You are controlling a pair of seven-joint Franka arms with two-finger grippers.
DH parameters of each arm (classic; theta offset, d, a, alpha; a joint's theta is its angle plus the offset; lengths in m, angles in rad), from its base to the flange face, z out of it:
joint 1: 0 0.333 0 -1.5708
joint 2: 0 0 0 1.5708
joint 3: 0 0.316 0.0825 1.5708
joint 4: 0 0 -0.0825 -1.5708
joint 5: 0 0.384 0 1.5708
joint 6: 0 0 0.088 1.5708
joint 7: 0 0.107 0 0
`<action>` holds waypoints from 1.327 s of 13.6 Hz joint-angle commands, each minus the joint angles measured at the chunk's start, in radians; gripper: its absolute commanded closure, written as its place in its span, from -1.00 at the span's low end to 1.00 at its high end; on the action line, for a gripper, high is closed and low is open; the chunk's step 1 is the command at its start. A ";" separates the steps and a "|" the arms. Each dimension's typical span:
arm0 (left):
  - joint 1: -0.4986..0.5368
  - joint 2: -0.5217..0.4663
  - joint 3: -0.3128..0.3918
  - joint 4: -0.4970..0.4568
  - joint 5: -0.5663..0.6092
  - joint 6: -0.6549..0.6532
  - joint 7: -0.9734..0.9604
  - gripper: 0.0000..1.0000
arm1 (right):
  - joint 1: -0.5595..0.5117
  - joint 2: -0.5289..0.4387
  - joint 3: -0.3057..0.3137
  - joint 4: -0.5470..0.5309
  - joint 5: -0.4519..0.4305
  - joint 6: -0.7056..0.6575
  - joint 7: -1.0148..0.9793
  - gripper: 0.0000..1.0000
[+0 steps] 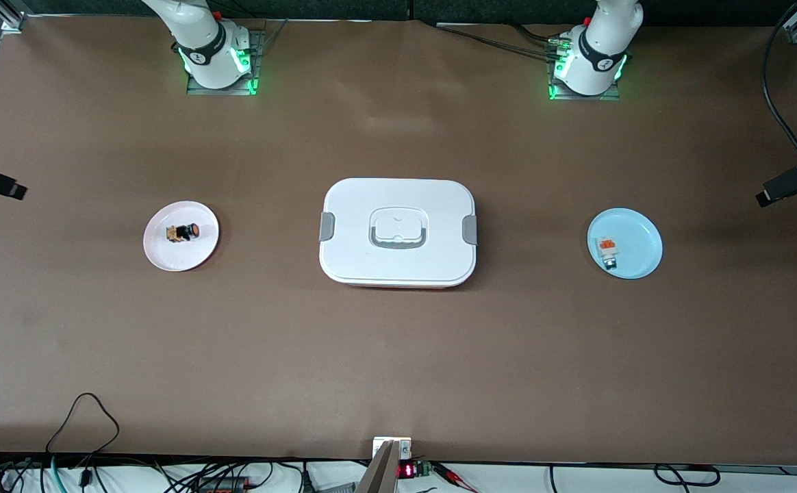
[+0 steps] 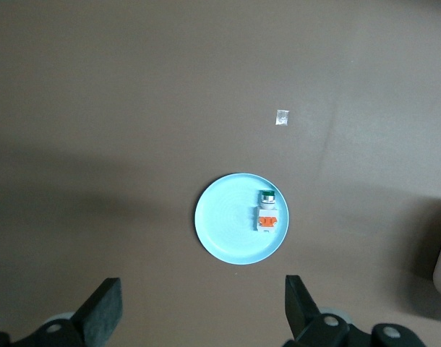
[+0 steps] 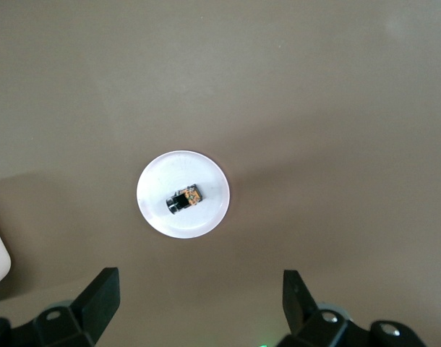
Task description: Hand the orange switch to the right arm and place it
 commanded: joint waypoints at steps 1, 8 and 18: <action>0.001 0.019 -0.003 0.038 0.016 -0.019 0.001 -0.98 | 0.045 0.000 -0.041 -0.004 0.013 0.018 -0.081 -0.99; 0.001 0.020 -0.003 0.038 0.015 -0.019 0.001 -0.98 | 0.039 0.001 -0.042 -0.014 0.017 0.056 -0.224 -0.99; 0.003 0.019 -0.003 0.038 0.015 -0.016 0.001 -0.98 | 0.043 0.001 -0.039 -0.007 0.019 0.062 -0.186 -0.99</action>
